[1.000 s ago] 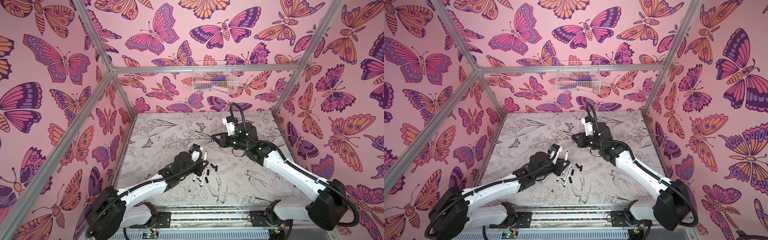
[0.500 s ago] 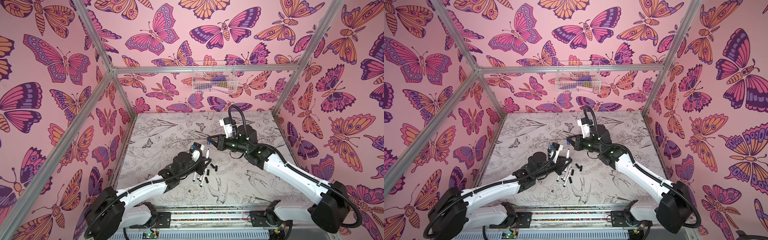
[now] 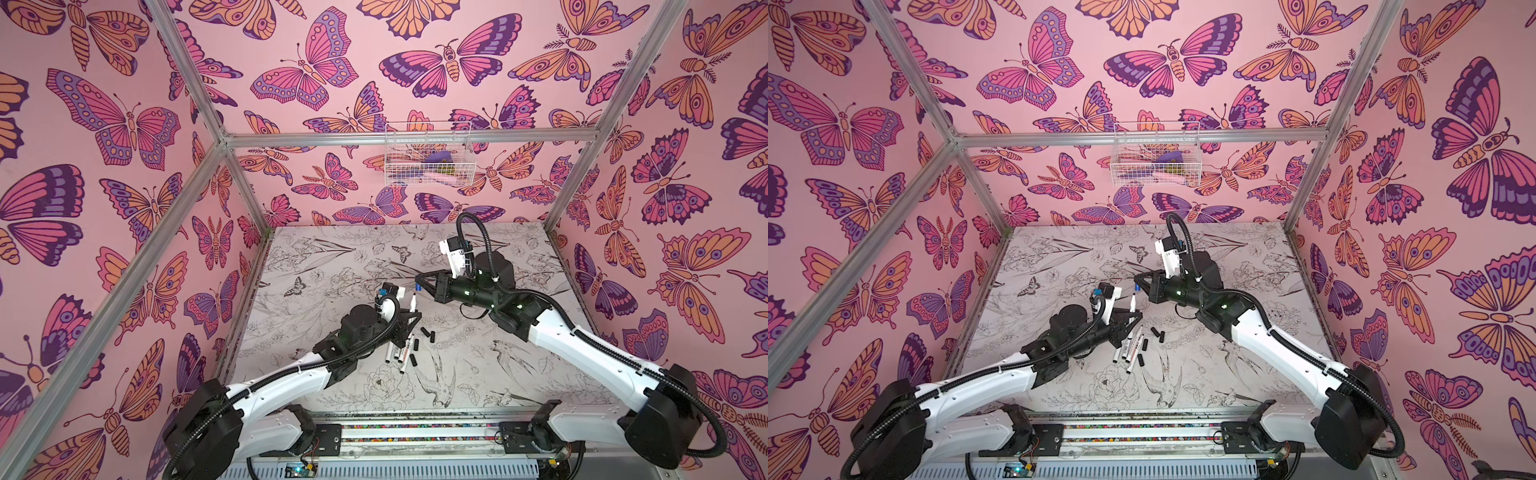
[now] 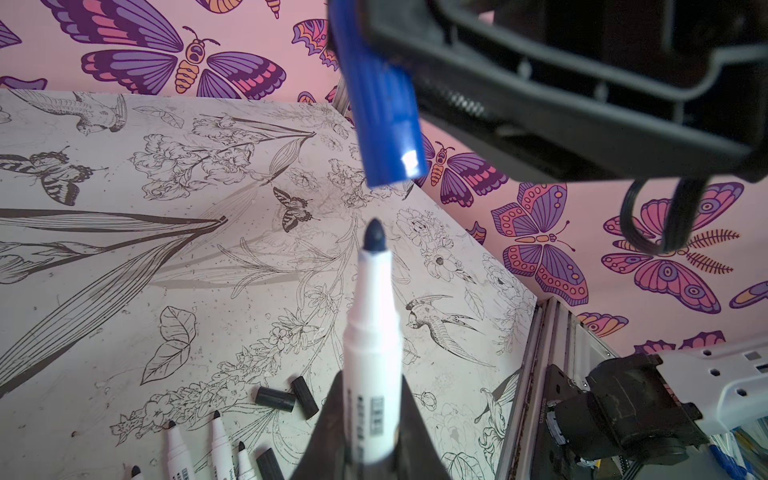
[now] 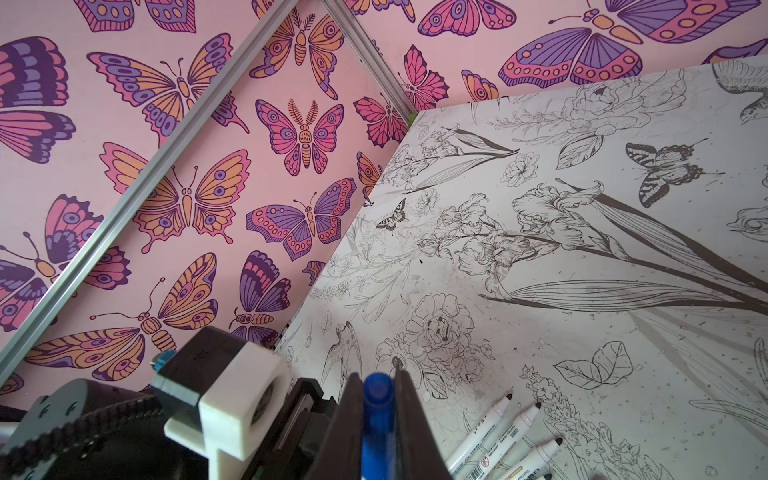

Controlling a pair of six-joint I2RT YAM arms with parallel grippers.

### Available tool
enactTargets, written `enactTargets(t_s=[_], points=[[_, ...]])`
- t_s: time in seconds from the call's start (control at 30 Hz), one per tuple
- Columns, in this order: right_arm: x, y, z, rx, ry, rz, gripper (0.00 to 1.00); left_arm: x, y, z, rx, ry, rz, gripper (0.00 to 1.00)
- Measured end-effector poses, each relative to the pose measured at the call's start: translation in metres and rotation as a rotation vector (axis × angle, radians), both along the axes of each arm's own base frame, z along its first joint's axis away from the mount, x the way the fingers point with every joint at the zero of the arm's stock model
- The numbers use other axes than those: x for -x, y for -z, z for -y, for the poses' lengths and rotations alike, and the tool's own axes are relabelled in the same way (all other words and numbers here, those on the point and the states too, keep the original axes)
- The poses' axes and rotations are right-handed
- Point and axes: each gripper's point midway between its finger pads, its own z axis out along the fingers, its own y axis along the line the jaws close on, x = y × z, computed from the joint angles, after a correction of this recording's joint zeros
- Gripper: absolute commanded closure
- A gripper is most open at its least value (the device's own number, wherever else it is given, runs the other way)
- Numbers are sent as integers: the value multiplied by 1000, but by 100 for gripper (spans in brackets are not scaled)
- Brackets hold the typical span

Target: Insert the pens into the pen caps

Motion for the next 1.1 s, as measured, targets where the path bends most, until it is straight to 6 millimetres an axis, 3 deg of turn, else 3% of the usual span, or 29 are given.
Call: enactTargets(t_s=[0.53,1.1], points=[[-1,11,-7,16,-10,-20,100,0,1,0,-3,-1,-3,100],[3,10,-9,14,-22,-18,100,-3,2,-2,-11,-20,8,100]])
